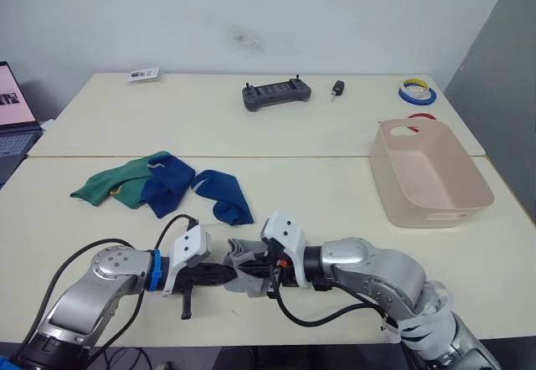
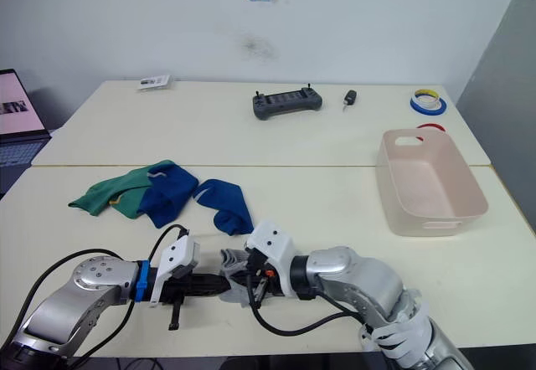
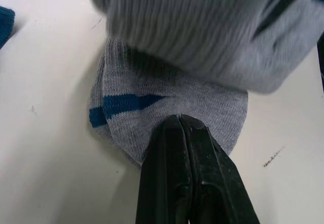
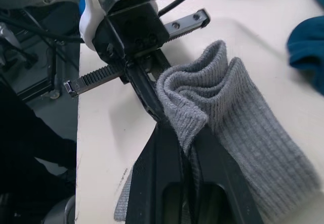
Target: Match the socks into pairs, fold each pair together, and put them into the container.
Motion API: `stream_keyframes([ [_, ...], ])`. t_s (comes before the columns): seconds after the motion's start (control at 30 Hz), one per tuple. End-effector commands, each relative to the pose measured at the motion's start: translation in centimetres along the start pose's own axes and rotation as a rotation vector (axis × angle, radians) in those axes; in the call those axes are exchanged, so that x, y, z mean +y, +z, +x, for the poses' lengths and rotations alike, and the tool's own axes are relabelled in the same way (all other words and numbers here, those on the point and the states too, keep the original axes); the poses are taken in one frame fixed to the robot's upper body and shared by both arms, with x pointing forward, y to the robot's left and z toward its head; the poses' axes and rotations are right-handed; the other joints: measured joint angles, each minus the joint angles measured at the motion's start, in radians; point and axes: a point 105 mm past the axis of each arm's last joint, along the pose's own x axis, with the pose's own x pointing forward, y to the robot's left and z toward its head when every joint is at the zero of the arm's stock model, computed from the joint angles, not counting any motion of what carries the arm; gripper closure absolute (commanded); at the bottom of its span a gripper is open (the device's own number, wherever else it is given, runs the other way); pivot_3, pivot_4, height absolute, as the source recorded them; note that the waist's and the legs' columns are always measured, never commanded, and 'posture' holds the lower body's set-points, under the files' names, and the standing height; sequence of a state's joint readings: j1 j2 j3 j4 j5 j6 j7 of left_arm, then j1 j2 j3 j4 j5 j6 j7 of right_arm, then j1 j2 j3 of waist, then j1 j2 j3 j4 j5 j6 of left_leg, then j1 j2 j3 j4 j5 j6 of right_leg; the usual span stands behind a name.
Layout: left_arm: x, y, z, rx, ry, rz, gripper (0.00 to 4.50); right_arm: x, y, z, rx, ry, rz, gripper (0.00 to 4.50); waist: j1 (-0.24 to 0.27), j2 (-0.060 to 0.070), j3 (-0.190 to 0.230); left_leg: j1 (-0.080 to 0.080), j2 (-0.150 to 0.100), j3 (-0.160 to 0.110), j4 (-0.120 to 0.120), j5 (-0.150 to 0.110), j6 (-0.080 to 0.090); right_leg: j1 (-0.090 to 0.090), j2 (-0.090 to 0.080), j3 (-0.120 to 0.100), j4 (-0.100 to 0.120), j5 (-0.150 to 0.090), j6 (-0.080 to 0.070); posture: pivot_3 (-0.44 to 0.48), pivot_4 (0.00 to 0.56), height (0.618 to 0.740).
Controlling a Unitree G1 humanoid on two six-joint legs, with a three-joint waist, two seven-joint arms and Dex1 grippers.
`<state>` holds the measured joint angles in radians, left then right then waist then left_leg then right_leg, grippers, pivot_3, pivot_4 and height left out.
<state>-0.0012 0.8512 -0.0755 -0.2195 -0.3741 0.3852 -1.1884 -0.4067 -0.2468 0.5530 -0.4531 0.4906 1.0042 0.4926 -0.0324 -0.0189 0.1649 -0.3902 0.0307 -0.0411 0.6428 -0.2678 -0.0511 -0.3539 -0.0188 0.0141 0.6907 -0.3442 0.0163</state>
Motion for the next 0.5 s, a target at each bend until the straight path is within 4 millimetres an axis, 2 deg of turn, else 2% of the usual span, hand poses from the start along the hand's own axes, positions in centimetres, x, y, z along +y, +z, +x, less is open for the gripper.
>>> stream_keyframes([
  [0.03,0.2,-0.7,-0.5,0.029,0.019,-0.014,4.50,0.1,0.3,0.6,-0.021,-0.002,-0.017,4.46,0.000,0.000,0.000,0.000,0.000,0.000,0.000,0.000,0.000,0.000,0.000,0.000,0.000,0.000,0.000,0.000,0.150,0.740],
  [0.3,0.6,-0.7,-1.4,0.033,0.048,-0.014,4.50,0.1,0.2,1.1,-0.026,0.014,-0.013,4.46,-0.001,0.000,0.000,0.000,0.000,0.000,0.000,0.000,0.000,0.000,0.000,0.000,0.001,0.000,0.000,0.000,0.150,0.740],
  [0.4,0.6,-0.7,-1.3,0.031,0.049,-0.012,4.50,0.3,0.9,1.0,-0.069,0.022,-0.004,3.72,-0.001,0.000,0.000,0.000,0.000,0.000,0.000,0.000,0.000,0.000,0.000,0.000,0.001,0.000,0.000,0.000,0.150,0.740],
  [0.5,0.8,-0.7,-1.1,0.029,0.050,-0.012,4.50,0.2,2.1,0.4,-0.114,0.025,0.023,2.72,0.000,0.000,0.000,0.000,0.000,0.000,0.000,0.000,0.000,0.000,0.000,0.000,0.001,0.000,0.000,0.000,0.150,0.740],
])
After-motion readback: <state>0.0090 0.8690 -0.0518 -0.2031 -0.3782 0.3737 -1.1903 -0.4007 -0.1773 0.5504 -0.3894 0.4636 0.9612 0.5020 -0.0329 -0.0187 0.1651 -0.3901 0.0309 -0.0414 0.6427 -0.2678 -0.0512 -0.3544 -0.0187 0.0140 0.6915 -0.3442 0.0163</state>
